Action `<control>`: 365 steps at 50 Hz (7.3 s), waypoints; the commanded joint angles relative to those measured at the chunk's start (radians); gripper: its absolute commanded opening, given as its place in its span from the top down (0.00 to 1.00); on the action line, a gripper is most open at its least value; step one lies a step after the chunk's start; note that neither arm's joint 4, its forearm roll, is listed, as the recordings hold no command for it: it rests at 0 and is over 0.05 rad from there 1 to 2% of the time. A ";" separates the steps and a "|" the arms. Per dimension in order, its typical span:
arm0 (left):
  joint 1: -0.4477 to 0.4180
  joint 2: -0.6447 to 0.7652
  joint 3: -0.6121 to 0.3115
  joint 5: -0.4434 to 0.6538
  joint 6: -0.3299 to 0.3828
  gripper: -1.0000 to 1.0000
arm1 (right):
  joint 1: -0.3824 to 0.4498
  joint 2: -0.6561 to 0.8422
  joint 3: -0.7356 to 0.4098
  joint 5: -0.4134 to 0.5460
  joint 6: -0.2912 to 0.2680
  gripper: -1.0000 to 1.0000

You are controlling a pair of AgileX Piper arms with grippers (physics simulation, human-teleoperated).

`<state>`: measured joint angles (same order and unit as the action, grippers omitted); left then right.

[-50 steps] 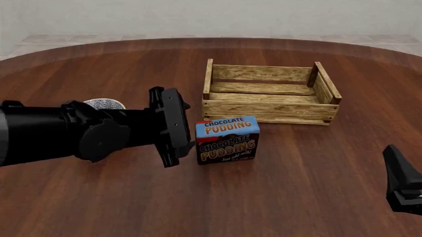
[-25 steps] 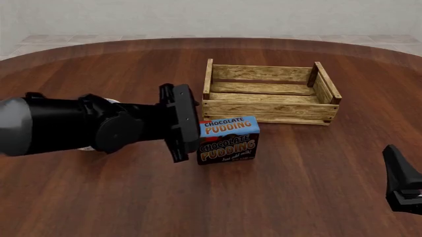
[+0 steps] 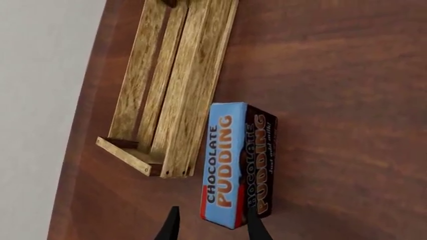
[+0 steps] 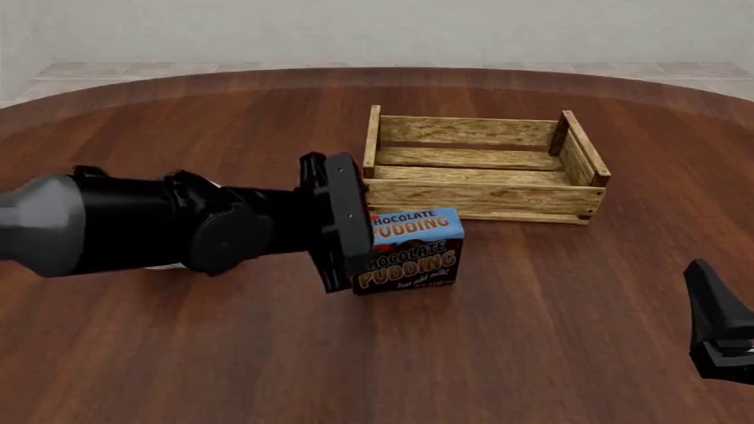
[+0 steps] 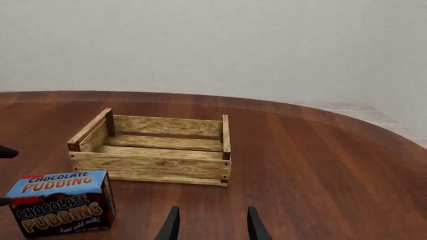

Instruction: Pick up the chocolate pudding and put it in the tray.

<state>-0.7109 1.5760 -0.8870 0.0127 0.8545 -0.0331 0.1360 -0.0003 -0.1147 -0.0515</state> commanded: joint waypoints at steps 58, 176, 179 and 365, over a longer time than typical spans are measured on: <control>0.000 0.113 -0.047 -0.056 -0.031 0.00 | -0.009 0.032 0.000 -0.028 0.001 0.00; 0.008 0.230 -0.058 -0.142 -0.089 0.00 | -0.024 0.063 -0.027 -0.021 0.007 0.00; 0.005 0.230 -0.058 -0.143 -0.090 0.00 | -0.025 0.069 -0.024 -0.029 0.008 0.00; -0.011 0.094 -0.252 -0.378 0.164 1.00 | -0.027 -0.010 -0.008 0.027 0.047 0.00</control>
<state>-0.7103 1.6489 -1.1132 -0.3341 0.9719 -0.0613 0.1351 -0.0097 -0.0944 -0.0056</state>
